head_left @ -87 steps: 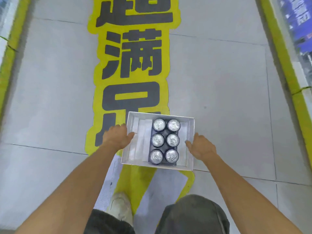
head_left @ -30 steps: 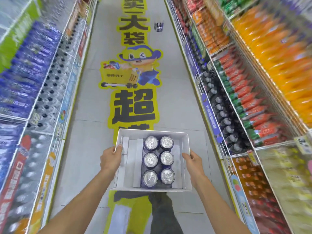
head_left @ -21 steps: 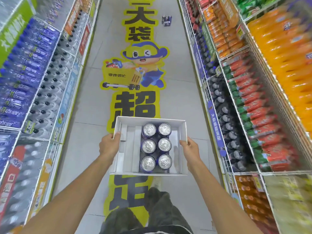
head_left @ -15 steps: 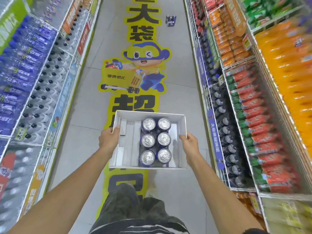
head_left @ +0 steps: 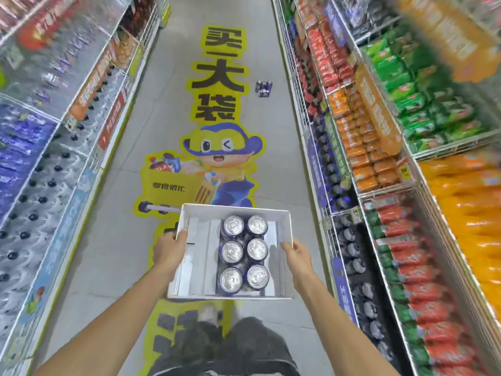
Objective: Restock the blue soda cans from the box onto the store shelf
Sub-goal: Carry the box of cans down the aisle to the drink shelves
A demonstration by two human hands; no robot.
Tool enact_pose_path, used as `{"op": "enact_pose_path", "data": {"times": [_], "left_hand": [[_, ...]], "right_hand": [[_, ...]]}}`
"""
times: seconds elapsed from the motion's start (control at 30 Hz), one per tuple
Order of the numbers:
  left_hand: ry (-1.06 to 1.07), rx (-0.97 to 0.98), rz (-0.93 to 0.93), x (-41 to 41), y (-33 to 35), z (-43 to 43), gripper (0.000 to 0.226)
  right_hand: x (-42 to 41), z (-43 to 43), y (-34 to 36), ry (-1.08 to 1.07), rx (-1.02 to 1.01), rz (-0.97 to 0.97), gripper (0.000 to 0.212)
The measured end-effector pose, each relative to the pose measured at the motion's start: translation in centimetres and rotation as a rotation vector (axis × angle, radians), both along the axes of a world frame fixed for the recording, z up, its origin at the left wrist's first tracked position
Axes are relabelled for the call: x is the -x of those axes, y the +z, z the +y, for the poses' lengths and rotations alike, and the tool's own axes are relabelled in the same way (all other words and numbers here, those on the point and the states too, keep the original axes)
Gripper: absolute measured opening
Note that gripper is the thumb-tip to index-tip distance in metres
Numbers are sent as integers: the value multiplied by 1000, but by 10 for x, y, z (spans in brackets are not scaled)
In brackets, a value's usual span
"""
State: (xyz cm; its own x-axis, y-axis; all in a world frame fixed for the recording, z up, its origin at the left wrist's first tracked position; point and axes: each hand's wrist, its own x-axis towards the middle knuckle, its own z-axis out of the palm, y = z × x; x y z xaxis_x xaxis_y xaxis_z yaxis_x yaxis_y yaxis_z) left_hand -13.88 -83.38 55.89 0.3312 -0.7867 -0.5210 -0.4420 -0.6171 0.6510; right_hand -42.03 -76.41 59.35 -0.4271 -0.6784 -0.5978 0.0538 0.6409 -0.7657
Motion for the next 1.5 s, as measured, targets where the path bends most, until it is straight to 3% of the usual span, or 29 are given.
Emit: {"op": "enact_pose_path", "data": {"times": [0.4,0.67,0.83,1.03,1.33,1.5], "left_hand": [[34,102,13,59,11,-366,43],[36,94,-82,98,28,-602,45],[58,79,-65,116,28,-742,46],[21,98,-40,131,3,-927,46],[-135,72,-26,168,34,-1179,47],[-168,65,-59,203,26,-1305,46]], "right_hand": [[59,-363,-5,8,59,-34,23],[105,-613,18,90,65,-10,28],[124,-755,6,102,41,12,19],[133,-923,-16,-1,16,39,15],[162,-1139,16,-121,57,-2,20],[191,-1260,-3,-137,91,-23,26]]}}
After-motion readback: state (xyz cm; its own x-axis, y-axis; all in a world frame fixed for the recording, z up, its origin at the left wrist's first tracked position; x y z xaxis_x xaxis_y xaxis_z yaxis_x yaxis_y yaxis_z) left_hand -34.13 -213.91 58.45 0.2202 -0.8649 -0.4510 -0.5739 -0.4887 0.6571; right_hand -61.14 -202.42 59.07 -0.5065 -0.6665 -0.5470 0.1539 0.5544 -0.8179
